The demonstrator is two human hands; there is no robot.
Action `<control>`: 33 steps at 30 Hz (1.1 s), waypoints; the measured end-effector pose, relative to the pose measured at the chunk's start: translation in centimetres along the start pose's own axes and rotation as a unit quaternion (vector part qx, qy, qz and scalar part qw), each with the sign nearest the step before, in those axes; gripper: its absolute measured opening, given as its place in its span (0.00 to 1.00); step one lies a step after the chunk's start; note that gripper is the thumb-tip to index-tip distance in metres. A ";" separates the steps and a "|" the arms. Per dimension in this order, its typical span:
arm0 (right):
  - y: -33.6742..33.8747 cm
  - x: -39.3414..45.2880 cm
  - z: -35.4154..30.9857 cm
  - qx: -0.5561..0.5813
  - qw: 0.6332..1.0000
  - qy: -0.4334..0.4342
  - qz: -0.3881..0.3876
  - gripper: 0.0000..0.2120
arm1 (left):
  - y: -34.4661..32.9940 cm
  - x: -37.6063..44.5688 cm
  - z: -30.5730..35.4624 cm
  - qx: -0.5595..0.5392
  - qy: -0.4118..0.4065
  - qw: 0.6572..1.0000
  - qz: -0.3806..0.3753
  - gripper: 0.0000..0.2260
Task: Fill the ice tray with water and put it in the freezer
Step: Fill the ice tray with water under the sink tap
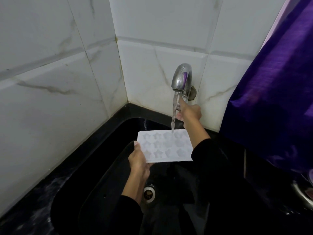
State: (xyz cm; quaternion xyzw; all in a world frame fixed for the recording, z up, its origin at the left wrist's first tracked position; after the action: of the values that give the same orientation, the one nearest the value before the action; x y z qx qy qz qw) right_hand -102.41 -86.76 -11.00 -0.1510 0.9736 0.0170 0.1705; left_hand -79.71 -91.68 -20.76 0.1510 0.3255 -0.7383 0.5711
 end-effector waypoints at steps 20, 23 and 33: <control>-1.3 -2.2 1.5 0.238 0.946 -0.152 -0.157 0.22 | 1.1 -2.5 0.3 -0.007 0.000 1.000 0.002 0.16; 1.4 -3.0 1.9 0.125 0.980 -0.111 -0.106 0.20 | 2.4 -3.5 0.5 -0.009 -0.008 1.000 0.010 0.16; 12.1 -12.5 2.6 -0.381 0.910 0.165 0.001 0.16 | 8.8 -8.0 -1.4 -0.006 -0.011 0.999 0.042 0.17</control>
State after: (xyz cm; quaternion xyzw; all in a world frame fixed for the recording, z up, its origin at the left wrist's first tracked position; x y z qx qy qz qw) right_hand -93.94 -71.40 -9.42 -0.2040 0.9074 0.3621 -0.0628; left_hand -69.20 -86.05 -19.78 0.1527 0.3169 -0.7136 0.6058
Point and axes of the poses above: each hand's wrist, its own x-axis towards the middle knuckle, its own y-axis out of the back of the hand, z = x × y, the point moved 9 cm from there along x, towards the middle knuckle
